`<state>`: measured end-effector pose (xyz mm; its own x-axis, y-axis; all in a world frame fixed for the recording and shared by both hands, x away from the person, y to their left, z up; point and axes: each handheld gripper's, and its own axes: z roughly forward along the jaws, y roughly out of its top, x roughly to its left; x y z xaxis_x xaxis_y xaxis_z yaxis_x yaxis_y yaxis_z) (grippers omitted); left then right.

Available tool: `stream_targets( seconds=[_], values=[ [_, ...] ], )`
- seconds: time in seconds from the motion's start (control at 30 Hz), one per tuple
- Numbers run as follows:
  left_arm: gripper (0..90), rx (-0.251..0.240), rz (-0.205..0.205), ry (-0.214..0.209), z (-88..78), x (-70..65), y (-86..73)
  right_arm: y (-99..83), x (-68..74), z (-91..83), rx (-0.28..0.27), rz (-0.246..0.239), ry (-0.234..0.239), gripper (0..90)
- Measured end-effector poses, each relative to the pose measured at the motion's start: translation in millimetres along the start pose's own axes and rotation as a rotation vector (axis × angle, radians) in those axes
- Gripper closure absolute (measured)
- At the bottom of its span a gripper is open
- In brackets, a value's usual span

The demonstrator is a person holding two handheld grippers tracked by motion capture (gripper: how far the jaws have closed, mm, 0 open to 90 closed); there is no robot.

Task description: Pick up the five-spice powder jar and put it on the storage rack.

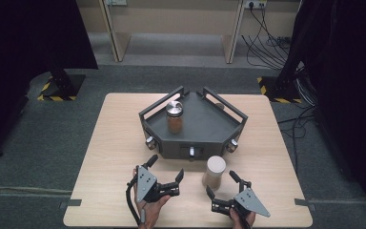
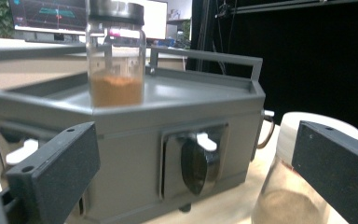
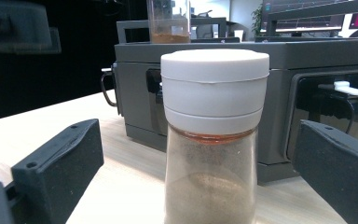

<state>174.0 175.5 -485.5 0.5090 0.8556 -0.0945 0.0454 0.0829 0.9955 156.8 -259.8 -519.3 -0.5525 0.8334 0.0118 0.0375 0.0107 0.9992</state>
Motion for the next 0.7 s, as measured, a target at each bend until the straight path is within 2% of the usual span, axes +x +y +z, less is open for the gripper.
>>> stream_targets(
  seconds=[0.33,0.7],
  values=[
    [0.3,0.037,-0.014,0.017,-5.4,-1.0,-26.4,0.2,0.1,0.0,0.001,-0.003,0.001,2.2],
    [0.3,0.044,-0.015,0.024,-9.3,-0.2,-38.4,0.3,0.1,0.1,0.003,-0.003,0.002,2.2]
  ],
)
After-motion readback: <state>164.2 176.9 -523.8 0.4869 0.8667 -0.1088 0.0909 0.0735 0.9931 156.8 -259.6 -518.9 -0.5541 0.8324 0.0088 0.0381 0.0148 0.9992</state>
